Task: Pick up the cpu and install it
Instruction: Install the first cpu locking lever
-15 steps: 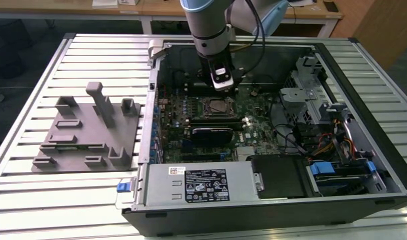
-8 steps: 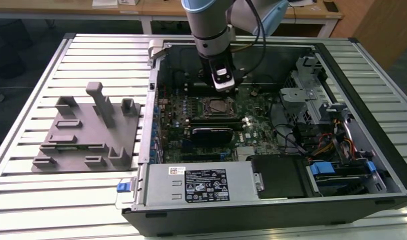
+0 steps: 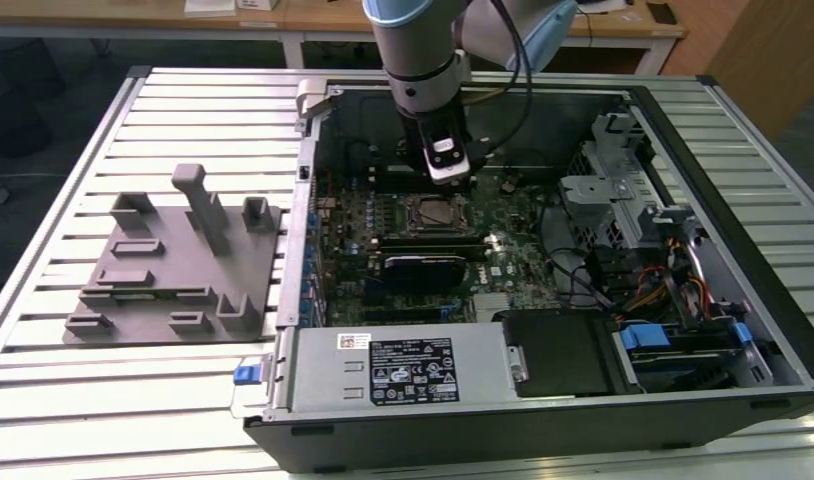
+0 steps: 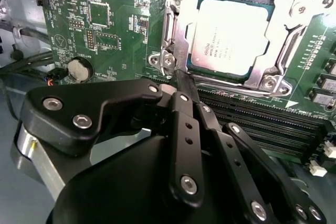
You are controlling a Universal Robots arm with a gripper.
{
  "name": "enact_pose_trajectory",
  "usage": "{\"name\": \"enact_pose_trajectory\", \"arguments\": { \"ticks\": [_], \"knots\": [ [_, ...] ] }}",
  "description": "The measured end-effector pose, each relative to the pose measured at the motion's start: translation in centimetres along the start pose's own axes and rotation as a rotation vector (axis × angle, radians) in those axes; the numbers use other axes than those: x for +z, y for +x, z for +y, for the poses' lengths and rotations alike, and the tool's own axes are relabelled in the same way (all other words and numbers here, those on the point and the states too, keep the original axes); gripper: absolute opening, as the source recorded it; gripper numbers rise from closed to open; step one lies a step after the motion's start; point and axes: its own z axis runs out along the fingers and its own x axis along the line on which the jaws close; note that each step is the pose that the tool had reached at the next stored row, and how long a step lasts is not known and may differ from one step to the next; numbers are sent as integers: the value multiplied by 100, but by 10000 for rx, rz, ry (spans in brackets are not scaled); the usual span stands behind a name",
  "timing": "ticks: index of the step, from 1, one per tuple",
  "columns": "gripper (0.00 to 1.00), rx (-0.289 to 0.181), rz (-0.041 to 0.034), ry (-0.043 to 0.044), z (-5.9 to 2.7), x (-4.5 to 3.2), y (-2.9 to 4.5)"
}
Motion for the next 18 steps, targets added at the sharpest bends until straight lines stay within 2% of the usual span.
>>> {"name": "enact_pose_trajectory", "arguments": {
  "ticks": [11,17,18],
  "knots": [
    [11,0,0,1,30,-164,-38],
    [11,1,12,6,32,-175,-41],
    [11,2,58,28,33,-174,-43]
  ]
}}
